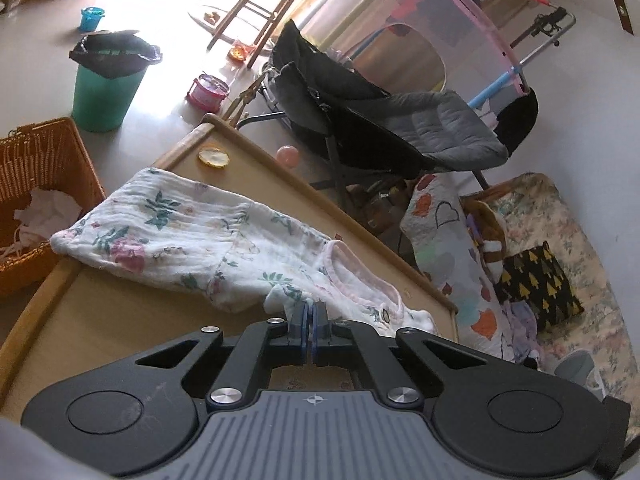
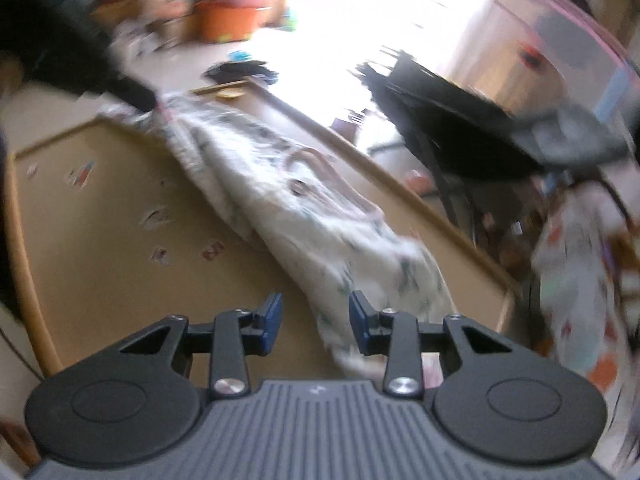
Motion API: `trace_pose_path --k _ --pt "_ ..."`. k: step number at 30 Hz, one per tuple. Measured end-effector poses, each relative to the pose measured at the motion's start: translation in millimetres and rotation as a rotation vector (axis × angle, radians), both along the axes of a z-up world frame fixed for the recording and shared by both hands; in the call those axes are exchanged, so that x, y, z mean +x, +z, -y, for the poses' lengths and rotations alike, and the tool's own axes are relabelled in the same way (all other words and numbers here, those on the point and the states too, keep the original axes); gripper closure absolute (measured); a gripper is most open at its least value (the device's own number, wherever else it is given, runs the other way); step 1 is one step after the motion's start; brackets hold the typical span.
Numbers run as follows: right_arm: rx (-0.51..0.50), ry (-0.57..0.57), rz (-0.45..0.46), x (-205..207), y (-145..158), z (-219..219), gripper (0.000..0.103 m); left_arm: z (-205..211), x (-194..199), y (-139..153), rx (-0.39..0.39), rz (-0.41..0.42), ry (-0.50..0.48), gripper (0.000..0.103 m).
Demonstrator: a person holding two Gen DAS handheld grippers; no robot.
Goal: Fold clothes
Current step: 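Grasp the collar end with the left gripper while the right gripper grasps the garment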
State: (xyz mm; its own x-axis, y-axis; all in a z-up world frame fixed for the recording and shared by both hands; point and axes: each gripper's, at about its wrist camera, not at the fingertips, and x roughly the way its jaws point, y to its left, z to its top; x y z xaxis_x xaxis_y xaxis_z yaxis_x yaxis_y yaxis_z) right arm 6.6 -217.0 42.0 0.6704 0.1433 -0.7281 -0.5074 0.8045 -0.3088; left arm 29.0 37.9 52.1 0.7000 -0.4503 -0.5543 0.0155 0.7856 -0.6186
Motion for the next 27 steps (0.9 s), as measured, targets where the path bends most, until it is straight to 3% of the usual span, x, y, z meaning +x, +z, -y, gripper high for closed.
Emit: trace_pose_path --k 2,5,11,19,27 --pt "-0.061 0.064 -0.01 8 -3 -8 0.078 0 -2 2 -0.002 0.001 -0.002 0.101" --pt "-0.13 0.116 -0.019 20 -8 -17 0.084 1 -4 5 -0.004 0.002 -0.008 0.101" --pt "-0.192 0.136 -0.025 31 -9 -22 0.1 2 -7 4 0.008 -0.008 -0.031 0.101" --pt "-0.198 0.082 0.015 51 11 -14 0.101 -1 -10 7 0.008 -0.008 -0.074 0.101" --pt "-0.244 0.088 0.026 74 4 -15 0.101 -12 -23 24 -0.014 0.023 -0.108 0.101"
